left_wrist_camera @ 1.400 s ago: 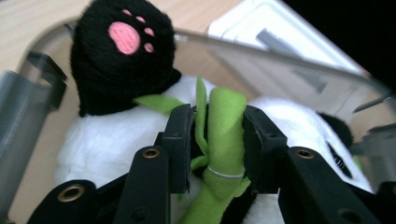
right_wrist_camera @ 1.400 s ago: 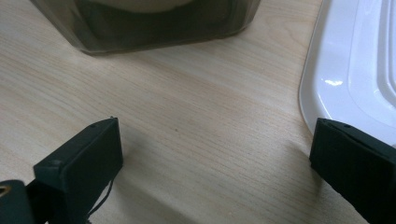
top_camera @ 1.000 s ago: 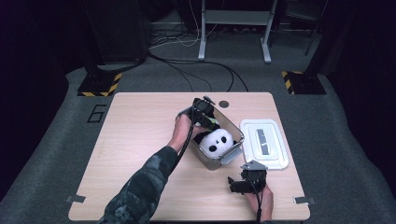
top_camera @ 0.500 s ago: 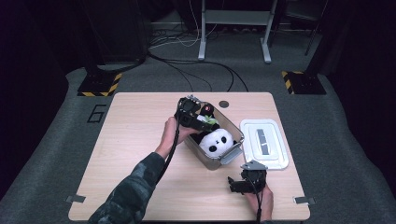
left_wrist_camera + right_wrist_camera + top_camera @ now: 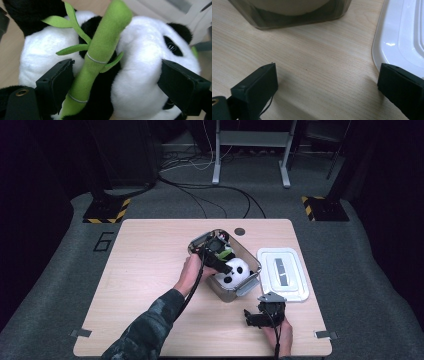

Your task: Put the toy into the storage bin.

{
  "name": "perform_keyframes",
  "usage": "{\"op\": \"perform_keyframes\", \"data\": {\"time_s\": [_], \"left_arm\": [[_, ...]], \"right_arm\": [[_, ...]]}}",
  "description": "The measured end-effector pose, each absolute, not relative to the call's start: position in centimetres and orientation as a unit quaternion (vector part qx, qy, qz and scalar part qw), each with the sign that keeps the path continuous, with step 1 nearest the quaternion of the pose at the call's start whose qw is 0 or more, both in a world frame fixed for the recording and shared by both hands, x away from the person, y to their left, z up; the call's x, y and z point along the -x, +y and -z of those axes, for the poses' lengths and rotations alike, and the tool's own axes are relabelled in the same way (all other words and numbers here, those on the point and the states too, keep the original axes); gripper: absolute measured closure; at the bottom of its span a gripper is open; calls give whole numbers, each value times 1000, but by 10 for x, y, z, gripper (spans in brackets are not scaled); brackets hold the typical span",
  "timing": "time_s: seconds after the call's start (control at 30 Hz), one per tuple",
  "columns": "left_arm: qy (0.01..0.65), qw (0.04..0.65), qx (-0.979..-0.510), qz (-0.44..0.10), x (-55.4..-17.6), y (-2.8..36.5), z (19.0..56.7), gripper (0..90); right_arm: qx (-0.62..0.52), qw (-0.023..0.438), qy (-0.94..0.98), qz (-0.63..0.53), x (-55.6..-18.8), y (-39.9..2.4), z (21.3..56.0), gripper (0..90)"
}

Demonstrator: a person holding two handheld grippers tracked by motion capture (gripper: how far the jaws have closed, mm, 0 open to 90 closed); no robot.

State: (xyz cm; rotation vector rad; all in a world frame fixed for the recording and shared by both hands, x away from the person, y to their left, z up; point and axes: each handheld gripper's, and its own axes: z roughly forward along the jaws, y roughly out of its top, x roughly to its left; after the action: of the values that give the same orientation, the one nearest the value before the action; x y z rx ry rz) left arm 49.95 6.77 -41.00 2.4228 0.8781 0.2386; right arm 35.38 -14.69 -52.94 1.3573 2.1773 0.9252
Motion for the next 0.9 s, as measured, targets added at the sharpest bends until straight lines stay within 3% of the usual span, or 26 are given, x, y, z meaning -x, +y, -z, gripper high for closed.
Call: {"op": "perform_keyframes", "data": {"time_s": [0.5, 0.9], "left_arm": [[340, 371, -861, -76, -488, 109, 387, 141], [344, 388, -849, -104, -469, 148, 374, 120]], "right_arm": [[-488, 208, 780, -332, -354, -147, 530, 22], [-488, 206, 780, -333, -354, -147, 529, 24]]}}
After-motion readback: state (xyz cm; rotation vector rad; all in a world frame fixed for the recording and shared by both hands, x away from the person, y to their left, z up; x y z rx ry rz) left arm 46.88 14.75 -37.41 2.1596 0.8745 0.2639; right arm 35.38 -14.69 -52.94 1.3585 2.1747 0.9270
